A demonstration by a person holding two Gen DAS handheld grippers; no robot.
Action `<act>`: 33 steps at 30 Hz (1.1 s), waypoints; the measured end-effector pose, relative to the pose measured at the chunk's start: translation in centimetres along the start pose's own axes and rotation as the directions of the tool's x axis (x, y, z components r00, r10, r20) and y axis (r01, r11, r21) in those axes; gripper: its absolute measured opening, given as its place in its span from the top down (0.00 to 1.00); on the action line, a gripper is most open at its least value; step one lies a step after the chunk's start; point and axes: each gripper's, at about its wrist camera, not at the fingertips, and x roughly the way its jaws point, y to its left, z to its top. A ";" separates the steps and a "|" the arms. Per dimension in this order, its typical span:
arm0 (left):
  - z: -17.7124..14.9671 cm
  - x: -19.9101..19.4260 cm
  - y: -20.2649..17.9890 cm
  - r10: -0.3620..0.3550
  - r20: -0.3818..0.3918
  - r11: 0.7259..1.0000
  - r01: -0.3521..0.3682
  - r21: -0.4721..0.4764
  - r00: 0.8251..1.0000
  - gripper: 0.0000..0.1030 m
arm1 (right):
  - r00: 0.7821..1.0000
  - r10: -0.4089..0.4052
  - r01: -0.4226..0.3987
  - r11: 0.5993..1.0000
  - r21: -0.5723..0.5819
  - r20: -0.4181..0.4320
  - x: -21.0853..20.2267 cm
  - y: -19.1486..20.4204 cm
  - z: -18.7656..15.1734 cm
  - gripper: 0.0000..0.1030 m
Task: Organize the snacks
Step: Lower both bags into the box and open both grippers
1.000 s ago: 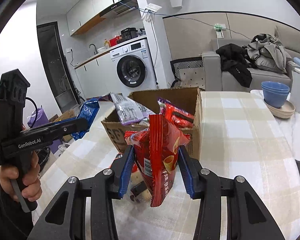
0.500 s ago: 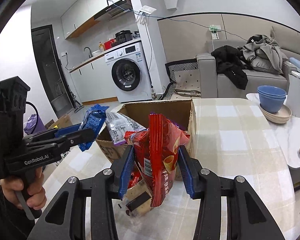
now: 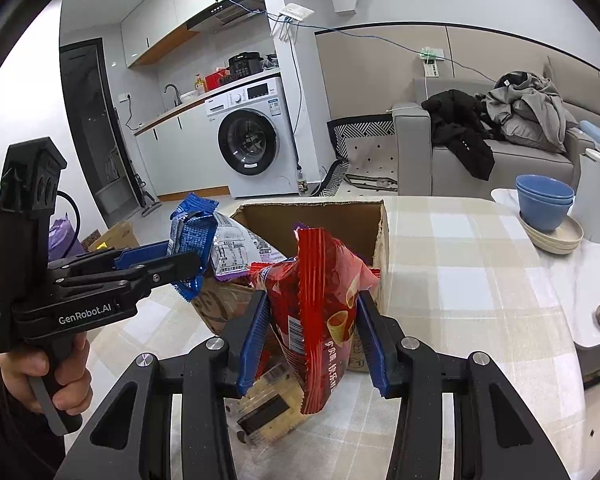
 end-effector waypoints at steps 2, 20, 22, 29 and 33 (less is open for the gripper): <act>0.3 0.3 0.1 0.004 0.001 1.000 -0.004 0.002 1.000 0.60 | 1.000 -0.004 0.004 1.000 -0.003 -0.001 0.2 0.0 0.2 0.57; 3.2 6.0 2.0 0.014 -0.045 1.000 -0.015 -0.025 0.999 0.60 | 0.999 -0.031 0.031 0.999 -0.013 -0.020 3.2 -0.2 2.3 0.57; 2.8 7.0 2.1 0.017 -0.064 1.000 -0.018 -0.021 0.998 0.60 | 0.999 -0.036 0.036 0.999 -0.015 -0.027 3.7 -0.3 2.4 0.57; 1.5 9.4 1.7 0.022 -0.109 1.000 -0.021 0.005 0.994 0.60 | 0.999 -0.042 0.041 0.999 -0.023 -0.034 4.8 0.2 2.9 0.57; 1.3 9.9 1.5 0.024 -0.103 1.000 -0.022 0.015 0.994 0.60 | 0.998 -0.042 0.041 0.999 -0.032 -0.045 5.7 0.5 3.1 0.57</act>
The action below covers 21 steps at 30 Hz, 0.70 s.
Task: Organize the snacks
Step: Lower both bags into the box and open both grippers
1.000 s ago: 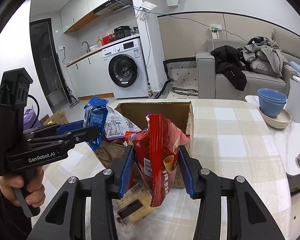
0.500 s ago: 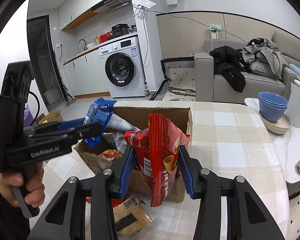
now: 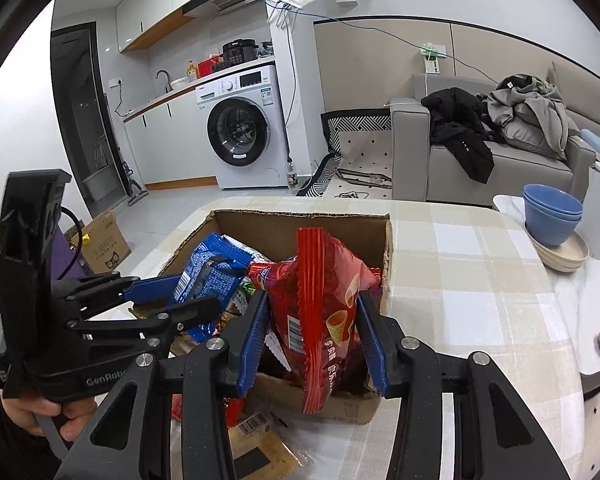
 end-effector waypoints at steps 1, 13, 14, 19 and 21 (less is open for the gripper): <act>0.1 0.1 -0.1 -0.003 -0.001 1.000 0.003 -0.001 1.000 0.60 | 1.000 0.000 0.000 1.000 0.000 -0.004 0.3 0.0 -0.1 0.57; -0.6 -0.3 -0.2 -0.008 0.002 1.000 0.008 0.005 1.000 0.60 | 0.999 -0.031 0.029 0.998 -0.047 -0.037 2.7 0.2 -0.8 0.57; -0.7 -0.4 -0.3 -0.009 -0.001 1.000 0.009 0.005 1.000 0.60 | 0.999 -0.031 0.029 0.998 -0.049 -0.041 2.7 0.2 -0.9 0.57; -0.9 -0.6 -0.4 -0.013 -0.006 1.000 0.013 0.005 1.000 0.60 | 0.998 -0.022 0.019 0.997 -0.070 -0.050 2.7 0.2 -0.9 0.57; -0.8 -0.7 -0.3 -0.009 -0.008 1.000 0.009 -0.001 1.000 0.60 | 0.998 -0.021 0.017 0.997 -0.072 -0.052 2.7 0.0 -0.7 0.57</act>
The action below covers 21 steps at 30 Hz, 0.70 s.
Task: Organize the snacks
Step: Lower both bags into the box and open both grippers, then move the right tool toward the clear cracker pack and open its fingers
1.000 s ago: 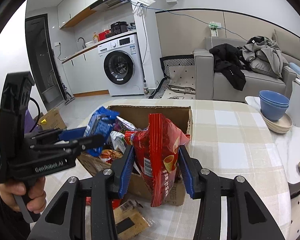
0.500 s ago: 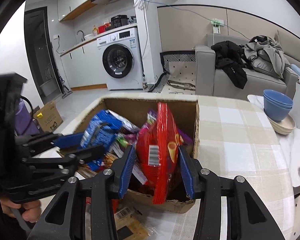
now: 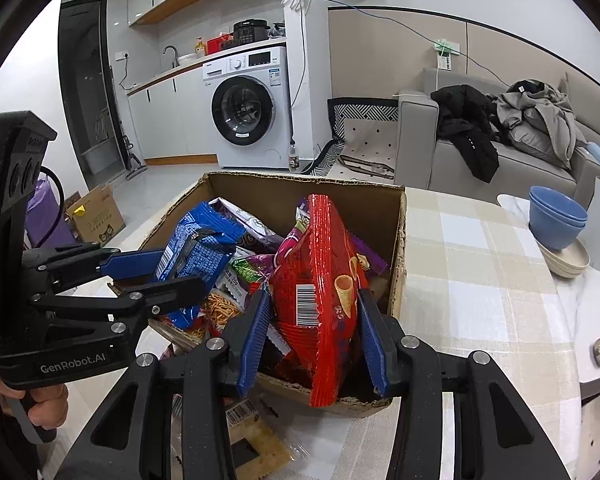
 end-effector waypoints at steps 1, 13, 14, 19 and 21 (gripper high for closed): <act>0.0 -0.1 0.1 0.004 0.003 1.000 -0.004 -0.004 1.000 0.60 | 1.000 -0.001 0.001 1.000 0.001 0.000 -0.1 -0.1 -0.2 0.56; -1.3 -4.2 -0.4 0.039 0.065 0.999 -0.040 0.014 0.997 0.17 | 0.997 -0.025 0.027 0.999 -0.027 0.070 -3.3 0.2 -1.6 0.16; -1.6 -4.7 -0.4 0.037 0.070 0.999 -0.038 0.009 0.997 0.15 | 0.997 -0.025 0.027 0.999 -0.022 0.066 -3.5 0.2 -1.7 0.12; -3.3 -6.7 0.3 0.056 0.088 0.998 -0.053 -0.030 0.995 0.01 | 0.997 -0.036 0.034 0.999 0.030 0.070 -4.8 -0.4 -2.9 0.01; -4.2 -7.6 0.8 0.063 0.091 0.997 -0.059 -0.049 0.994 0.01 | 0.998 -0.017 0.013 0.998 0.067 0.059 -5.3 -0.7 -3.6 0.01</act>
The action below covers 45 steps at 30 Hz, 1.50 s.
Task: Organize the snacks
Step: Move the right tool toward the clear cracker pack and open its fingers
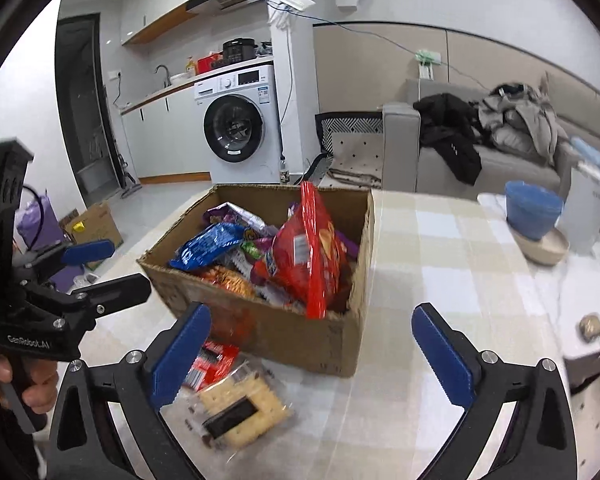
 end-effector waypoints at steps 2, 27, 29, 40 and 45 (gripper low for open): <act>-1.0 -0.9 0.6 0.002 0.005 1.000 -0.002 -0.023 1.000 0.01 | 1.000 0.018 -0.017 0.999 0.037 -0.013 -0.4 -0.4 -0.6 0.01; -6.5 -3.4 2.7 0.067 -0.044 0.997 -0.069 -0.036 0.997 0.01 | 0.981 0.066 -0.059 0.997 0.047 -0.183 2.0 2.4 -6.8 0.00; -6.6 -3.4 2.7 0.066 -0.047 0.997 -0.067 -0.040 0.997 0.01 | 0.978 0.065 -0.058 0.997 0.044 -0.198 2.4 2.8 -7.1 0.00; -8.0 -2.8 3.6 0.076 -0.077 0.995 -0.080 -0.052 0.994 0.01 | 0.956 0.032 -0.050 0.997 -0.055 -0.291 5.1 5.6 -8.8 0.00; -8.1 -2.5 3.8 0.076 -0.081 0.995 -0.081 -0.055 0.994 0.01 | 0.952 -0.005 -0.020 0.997 -0.077 -0.306 6.0 6.1 -9.1 0.00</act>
